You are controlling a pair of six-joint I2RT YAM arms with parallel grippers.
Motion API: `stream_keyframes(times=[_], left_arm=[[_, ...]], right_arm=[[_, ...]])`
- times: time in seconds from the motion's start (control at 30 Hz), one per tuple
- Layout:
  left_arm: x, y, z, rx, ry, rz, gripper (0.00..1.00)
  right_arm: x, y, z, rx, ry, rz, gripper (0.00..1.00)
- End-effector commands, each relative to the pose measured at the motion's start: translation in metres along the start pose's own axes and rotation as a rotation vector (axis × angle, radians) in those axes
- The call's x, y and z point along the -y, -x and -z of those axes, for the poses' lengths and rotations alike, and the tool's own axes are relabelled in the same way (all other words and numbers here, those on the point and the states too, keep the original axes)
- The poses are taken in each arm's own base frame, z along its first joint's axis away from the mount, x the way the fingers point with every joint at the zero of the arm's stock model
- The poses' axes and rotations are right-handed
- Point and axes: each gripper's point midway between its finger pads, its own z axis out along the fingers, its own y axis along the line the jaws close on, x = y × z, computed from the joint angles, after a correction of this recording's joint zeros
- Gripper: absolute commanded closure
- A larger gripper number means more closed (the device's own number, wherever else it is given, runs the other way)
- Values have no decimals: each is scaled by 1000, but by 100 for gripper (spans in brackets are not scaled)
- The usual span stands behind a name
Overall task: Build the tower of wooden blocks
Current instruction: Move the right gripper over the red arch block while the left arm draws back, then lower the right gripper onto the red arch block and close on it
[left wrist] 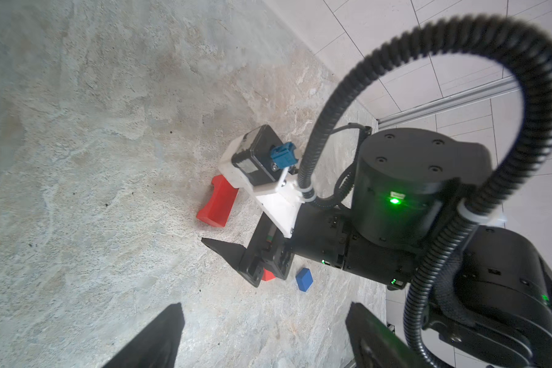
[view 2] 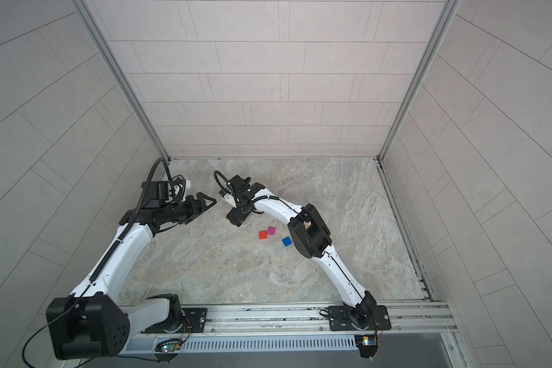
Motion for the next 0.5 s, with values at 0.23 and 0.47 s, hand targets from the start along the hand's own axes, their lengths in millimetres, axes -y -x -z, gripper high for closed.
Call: stream_keyframes(times=[0.23,0.47], left_arm=[[1,0,3,15,-7,-11,13],[0,0,3,17,-1,-12,13]], right_arm=[[3,-7,-10,-43,-26,29,8],[0,-7,-16,-45,-7,24,13]])
